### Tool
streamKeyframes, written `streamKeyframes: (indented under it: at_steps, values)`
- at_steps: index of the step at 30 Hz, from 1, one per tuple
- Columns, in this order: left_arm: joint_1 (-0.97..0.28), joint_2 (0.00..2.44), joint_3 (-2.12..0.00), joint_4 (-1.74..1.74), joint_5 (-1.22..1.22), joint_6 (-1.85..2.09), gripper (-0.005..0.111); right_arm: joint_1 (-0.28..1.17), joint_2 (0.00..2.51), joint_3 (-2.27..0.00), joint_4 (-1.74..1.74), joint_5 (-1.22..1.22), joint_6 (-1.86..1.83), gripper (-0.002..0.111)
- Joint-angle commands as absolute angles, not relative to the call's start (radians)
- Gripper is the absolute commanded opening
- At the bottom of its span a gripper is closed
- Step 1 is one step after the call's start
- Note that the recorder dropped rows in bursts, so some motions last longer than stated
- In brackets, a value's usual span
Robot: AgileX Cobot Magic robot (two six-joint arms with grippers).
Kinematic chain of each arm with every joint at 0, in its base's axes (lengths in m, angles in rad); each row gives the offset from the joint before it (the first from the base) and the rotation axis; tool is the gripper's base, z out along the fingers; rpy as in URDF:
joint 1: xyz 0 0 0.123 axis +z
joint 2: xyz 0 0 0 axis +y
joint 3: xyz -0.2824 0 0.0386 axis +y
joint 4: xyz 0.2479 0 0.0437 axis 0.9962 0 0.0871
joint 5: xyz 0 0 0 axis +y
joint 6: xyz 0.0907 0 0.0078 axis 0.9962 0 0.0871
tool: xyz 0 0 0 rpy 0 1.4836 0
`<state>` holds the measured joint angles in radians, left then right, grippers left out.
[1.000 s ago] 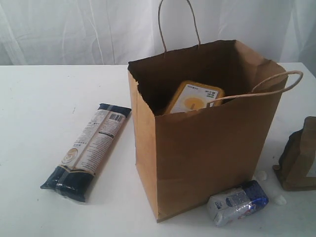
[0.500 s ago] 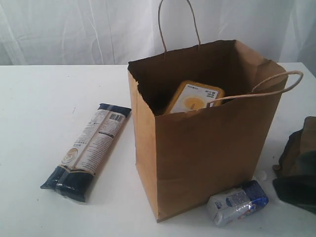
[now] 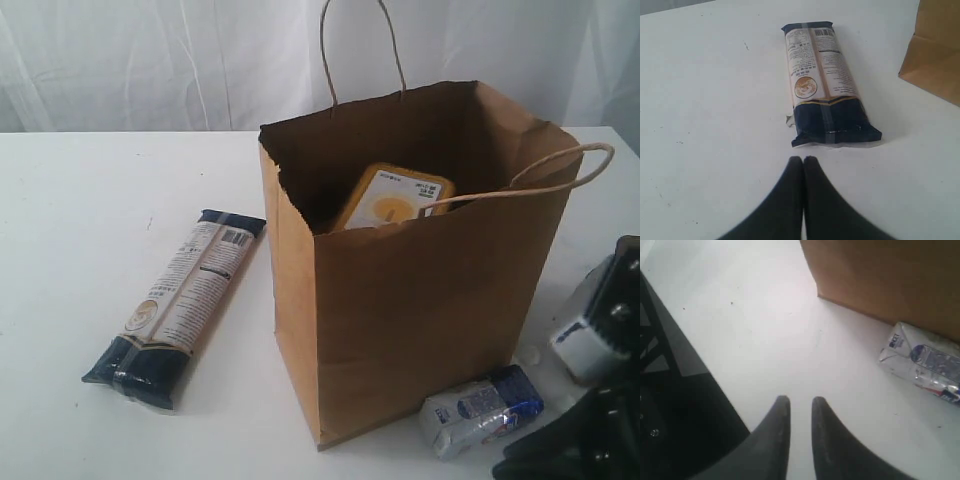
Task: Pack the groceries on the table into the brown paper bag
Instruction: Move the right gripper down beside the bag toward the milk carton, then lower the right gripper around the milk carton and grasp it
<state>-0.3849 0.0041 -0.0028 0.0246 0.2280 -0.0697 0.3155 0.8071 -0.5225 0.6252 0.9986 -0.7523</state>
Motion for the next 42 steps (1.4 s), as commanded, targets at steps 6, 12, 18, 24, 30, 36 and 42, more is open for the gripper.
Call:
streamKeyframes:
  at_steps: [6,12,18,24,30,36,42]
  values:
    - [-0.383,0.0,0.0,0.018,0.231,-0.069,0.0,0.557,0.996,-0.44,0.635,0.727,-0.829,0.014]
    - [-0.383,0.0,0.0,0.018,0.231,-0.069,0.0,0.683,1.163,-0.44,0.637,0.522,-0.871,0.014]
    - [-0.383,0.0,0.0,0.018,0.231,-0.069,0.0,0.739,1.337,-0.442,0.638,0.358,-0.893,0.014]
    - [-0.383,0.0,0.0,0.018,0.231,-0.069,0.0,0.768,1.439,-0.472,0.663,0.304,-0.92,0.014]
    - [-0.383,0.0,0.0,0.018,0.233,-0.069,0.0,0.768,1.505,-0.518,0.663,0.261,-0.922,0.014]
    - [-0.383,0.0,0.0,0.018,0.233,-0.069,0.0,0.768,1.579,-0.561,0.663,0.232,-0.943,0.014]
    - [-0.383,0.0,0.0,0.018,0.233,-0.069,0.0,0.768,1.626,-0.609,0.663,0.219,-0.943,0.014]
